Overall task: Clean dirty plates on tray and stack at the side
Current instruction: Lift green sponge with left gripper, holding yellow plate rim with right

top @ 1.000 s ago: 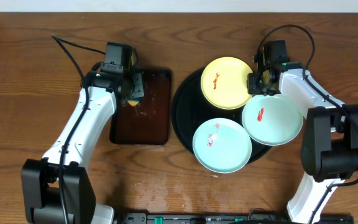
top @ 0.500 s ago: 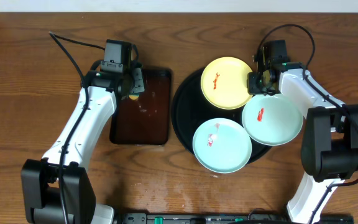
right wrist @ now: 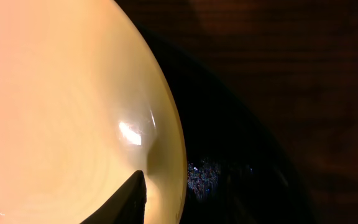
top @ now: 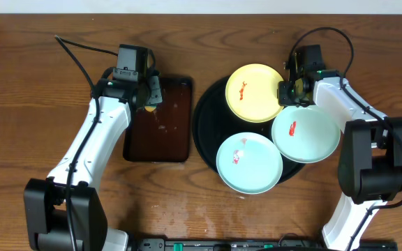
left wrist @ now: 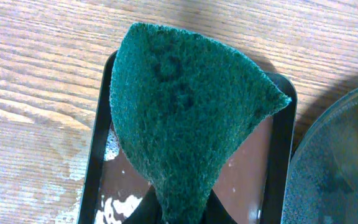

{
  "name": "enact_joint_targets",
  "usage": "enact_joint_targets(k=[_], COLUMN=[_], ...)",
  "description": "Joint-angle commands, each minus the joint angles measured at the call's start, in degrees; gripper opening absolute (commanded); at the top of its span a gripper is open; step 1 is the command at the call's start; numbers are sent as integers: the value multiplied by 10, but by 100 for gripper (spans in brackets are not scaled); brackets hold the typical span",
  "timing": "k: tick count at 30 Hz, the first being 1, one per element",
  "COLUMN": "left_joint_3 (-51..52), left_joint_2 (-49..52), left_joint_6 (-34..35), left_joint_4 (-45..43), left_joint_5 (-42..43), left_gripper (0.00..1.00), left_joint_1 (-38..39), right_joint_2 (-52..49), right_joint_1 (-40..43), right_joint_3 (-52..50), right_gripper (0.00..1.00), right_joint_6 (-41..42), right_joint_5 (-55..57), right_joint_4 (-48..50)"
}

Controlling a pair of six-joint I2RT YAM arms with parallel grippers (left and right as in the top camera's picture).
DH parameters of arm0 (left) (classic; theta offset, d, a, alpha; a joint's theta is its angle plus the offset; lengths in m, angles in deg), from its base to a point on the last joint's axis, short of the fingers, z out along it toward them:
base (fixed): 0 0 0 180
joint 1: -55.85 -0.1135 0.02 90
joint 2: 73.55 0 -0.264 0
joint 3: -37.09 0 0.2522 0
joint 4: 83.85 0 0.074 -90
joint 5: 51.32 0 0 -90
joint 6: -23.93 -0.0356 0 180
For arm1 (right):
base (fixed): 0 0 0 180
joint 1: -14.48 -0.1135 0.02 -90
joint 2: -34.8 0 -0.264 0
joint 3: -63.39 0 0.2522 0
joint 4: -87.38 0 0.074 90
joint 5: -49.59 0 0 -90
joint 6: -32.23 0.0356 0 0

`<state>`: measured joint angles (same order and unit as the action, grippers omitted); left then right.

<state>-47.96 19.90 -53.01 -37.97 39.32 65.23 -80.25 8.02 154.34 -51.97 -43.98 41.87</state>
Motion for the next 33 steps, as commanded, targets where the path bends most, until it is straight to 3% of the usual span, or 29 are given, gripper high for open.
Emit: enact_joint_targets(k=[1,17,25,31,33], left_joint_3=[-21,-21,-21,-21,-21], left_joint_2=[4,4,4,4,4], left_joint_6=[-9,8,23,23,23], left_joint_4=[-1,4,6,6,6], left_joint_5=[-12,-11,-11,-11,-11], left_gripper=[7,7,7,8,7], left_joint_1=[0,0,1,1,1], right_joint_2=[4,4,4,4,4], right_joint_1=[0,2,2,2,2], right_joint_3=[7,7,7,7,7], right_gripper=[37,36,24,2,1], right_joint_6=[-3,-3,-3,-3,-3], right_joint_5=[3,3,3,3,3], right_joint_4=[0,0,0,-1,-1])
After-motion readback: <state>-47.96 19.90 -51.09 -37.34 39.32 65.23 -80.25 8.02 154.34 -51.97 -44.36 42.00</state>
